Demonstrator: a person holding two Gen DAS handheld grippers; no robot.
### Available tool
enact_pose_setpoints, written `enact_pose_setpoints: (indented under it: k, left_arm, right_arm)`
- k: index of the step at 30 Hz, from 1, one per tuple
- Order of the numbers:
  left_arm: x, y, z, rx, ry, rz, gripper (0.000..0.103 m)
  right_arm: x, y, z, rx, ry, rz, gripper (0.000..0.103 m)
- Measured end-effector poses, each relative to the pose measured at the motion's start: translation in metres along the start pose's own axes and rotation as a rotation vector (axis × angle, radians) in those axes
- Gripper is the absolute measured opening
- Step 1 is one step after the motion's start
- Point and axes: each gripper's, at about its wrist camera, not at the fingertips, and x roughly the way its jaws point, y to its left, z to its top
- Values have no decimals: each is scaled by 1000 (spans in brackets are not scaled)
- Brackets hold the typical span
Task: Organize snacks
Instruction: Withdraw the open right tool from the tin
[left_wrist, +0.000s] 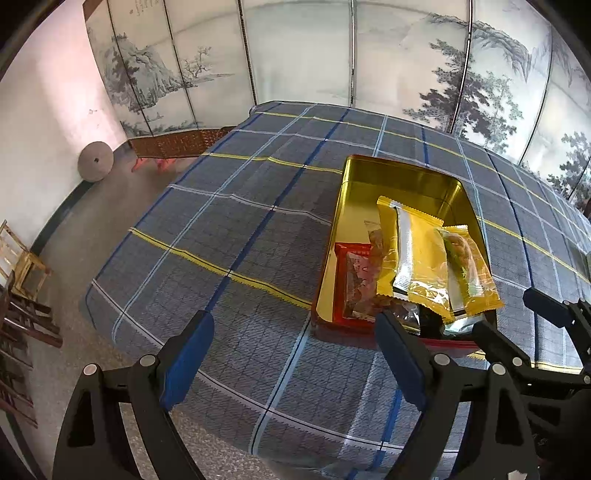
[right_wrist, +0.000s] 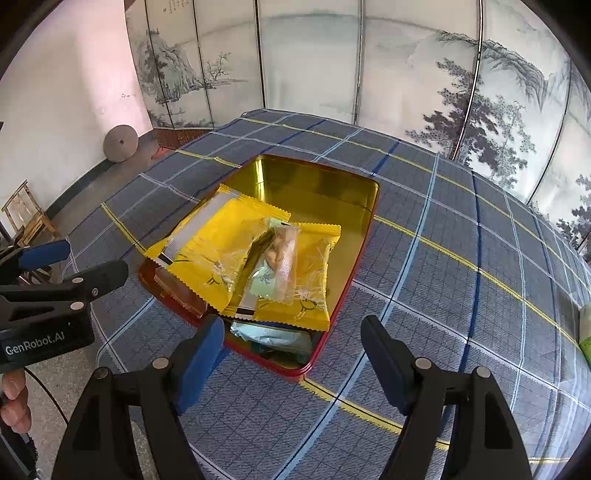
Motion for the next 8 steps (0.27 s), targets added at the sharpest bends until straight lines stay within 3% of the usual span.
enact_pose_setpoints:
  k: [8]
  left_arm:
    - [0,-4,0,7,-3,-7,87]
  right_arm:
    - [0,-1,0,3,2,6,78]
